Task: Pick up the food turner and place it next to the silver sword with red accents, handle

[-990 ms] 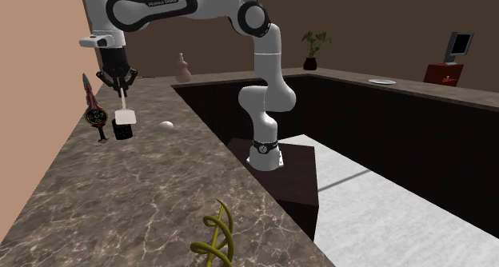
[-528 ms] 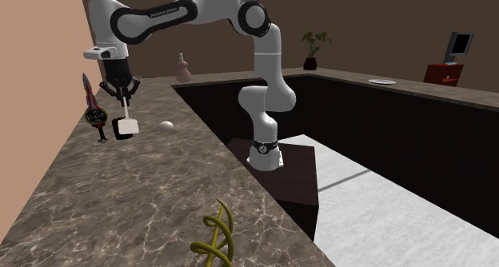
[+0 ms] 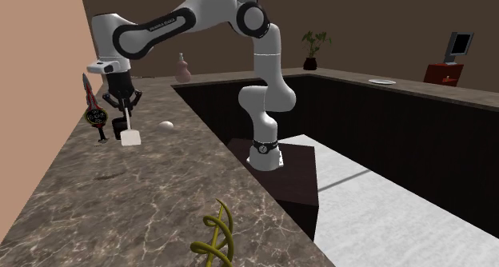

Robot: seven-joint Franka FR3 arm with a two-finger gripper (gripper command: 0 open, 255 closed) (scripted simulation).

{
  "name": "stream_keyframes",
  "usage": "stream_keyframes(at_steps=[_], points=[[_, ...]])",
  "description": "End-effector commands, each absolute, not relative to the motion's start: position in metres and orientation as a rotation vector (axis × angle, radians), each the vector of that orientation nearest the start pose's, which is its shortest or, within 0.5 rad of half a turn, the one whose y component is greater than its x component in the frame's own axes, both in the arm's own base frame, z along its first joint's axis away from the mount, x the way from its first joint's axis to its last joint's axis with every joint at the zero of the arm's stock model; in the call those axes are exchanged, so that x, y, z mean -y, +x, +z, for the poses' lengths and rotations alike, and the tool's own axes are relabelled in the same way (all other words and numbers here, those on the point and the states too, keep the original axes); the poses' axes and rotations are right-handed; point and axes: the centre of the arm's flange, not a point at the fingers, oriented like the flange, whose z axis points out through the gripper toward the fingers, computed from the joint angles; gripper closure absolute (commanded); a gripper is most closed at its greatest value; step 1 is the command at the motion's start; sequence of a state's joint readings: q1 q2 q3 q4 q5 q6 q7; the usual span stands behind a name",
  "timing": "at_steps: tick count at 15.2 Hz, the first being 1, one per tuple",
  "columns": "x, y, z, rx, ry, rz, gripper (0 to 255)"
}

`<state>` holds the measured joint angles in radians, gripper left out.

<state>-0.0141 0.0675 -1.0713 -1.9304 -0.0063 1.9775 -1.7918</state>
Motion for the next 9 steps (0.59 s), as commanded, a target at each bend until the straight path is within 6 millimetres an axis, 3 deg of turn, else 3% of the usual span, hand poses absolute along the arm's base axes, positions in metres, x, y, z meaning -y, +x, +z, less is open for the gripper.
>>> stream_keyframes(at_steps=[1, 9], points=[[0.499, 0.272, 0.460, 1.100, -2.966, 0.098, 255], [0.499, 0.272, 0.418, 1.100, -2.966, 0.098, 255]])
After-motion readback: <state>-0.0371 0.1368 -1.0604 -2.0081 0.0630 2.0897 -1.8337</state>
